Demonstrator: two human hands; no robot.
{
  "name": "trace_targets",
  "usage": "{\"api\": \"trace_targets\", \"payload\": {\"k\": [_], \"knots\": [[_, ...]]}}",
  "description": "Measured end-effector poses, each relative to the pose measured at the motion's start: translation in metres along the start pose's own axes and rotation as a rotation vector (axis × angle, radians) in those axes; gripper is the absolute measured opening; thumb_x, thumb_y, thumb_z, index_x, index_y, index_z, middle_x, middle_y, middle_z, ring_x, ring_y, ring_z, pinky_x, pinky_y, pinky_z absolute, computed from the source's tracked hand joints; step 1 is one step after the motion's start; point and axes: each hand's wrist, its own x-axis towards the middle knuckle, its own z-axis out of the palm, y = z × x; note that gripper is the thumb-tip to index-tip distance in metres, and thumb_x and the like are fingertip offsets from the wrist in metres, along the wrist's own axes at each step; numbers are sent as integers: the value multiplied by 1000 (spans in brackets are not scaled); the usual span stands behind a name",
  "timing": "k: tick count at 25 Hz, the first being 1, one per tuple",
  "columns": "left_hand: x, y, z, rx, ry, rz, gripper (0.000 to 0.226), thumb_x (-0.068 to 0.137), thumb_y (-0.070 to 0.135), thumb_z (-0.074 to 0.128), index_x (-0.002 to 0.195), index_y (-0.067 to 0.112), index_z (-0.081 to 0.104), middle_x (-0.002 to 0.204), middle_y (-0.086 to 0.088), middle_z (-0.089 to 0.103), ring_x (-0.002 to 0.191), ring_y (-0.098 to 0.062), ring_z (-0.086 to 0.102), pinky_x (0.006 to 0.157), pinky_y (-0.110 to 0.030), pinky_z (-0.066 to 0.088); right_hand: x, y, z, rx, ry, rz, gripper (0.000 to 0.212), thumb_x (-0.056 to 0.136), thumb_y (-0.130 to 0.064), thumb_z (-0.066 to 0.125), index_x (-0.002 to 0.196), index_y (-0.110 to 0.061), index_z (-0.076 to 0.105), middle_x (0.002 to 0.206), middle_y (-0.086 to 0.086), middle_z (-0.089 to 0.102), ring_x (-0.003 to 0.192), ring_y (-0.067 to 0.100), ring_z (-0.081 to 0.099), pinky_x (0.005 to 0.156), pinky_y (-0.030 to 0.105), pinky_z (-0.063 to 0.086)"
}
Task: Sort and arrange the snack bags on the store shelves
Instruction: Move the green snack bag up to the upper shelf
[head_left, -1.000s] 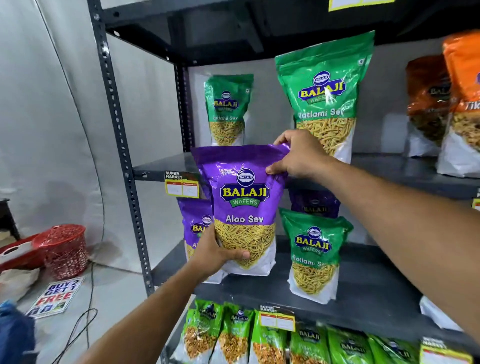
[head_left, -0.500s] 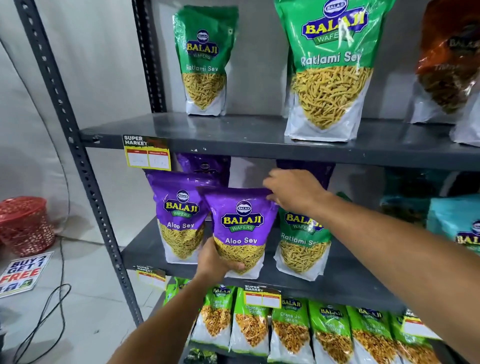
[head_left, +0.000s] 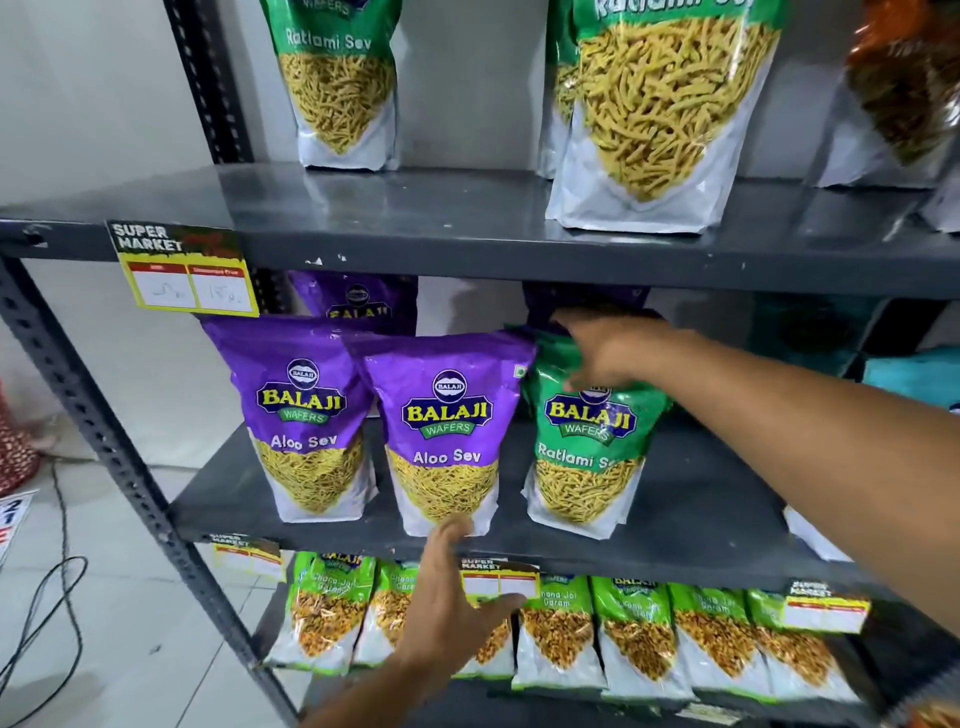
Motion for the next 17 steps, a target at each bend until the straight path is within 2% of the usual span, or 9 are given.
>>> {"api": "trace_targets", "payload": {"k": [1, 3, 5, 6, 8, 11, 14, 17], "knots": [[1, 10, 10, -36, -127, -11, 97, 62, 37, 89, 139, 21, 33, 138, 19, 30, 131, -2, 31, 104, -2, 17, 2, 6, 2, -61, -38, 37, 72, 76, -29, 77, 137, -15, 42, 140, 13, 52, 120, 32, 56, 97, 37, 48], [19, 19, 32, -110, -248, -107, 119, 62, 34, 90, 151, 18, 14, 149, 15, 20, 141, -6, 20, 110, -12, 16, 3, 14, 6, -124, -43, 64, 49, 77, -14, 72, 123, -11, 55, 124, 14, 64, 102, 30, 65, 84, 33, 54], [42, 33, 47, -141, -252, -208, 131, 59, 31, 92, 154, 12, 4, 158, 4, 16, 147, -13, 14, 115, -21, 17, 2, 18, 8, -127, -19, 64, 42, 80, -5, 65, 121, -10, 56, 119, 15, 66, 98, 29, 66, 78, 29, 53], [53, 37, 55, -142, -246, -232, 132, 58, 28, 93, 154, 8, 4, 157, 0, 20, 147, -14, 17, 115, -22, 18, 1, 20, 9, -122, -7, 62, 42, 83, -5, 63, 124, -10, 55, 121, 15, 65, 100, 30, 65, 79, 29, 51], [73, 42, 66, -173, -255, -271, 122, 56, 18, 94, 148, 3, 16, 139, 1, 39, 135, -14, 35, 106, -19, 28, 0, 24, 10, -96, 18, 75, 41, 86, -6, 59, 127, -10, 54, 123, 15, 63, 104, 31, 63, 83, 30, 51], [99, 43, 78, -256, -267, -279, 105, 51, 6, 94, 137, 9, 34, 121, 1, 59, 119, -19, 56, 90, -14, 42, 0, 33, 13, -63, 52, 121, 40, 85, -10, 61, 124, -14, 57, 124, 14, 63, 106, 31, 64, 87, 33, 54], [107, 44, 85, -254, -290, -264, 83, 49, 11, 95, 117, 20, 50, 113, 2, 69, 106, -18, 65, 89, -23, 47, -6, 44, 12, -56, 68, 154, 38, 86, -16, 61, 124, -15, 57, 124, 14, 63, 105, 32, 63, 85, 33, 53], [101, 56, 89, -255, -262, -209, 70, 51, 14, 95, 105, 26, 52, 105, 5, 68, 97, -15, 65, 91, -30, 52, -17, 57, 5, -88, 106, 179, 38, 86, -16, 59, 124, -19, 55, 125, 12, 61, 106, 32, 61, 83, 32, 50]]}}
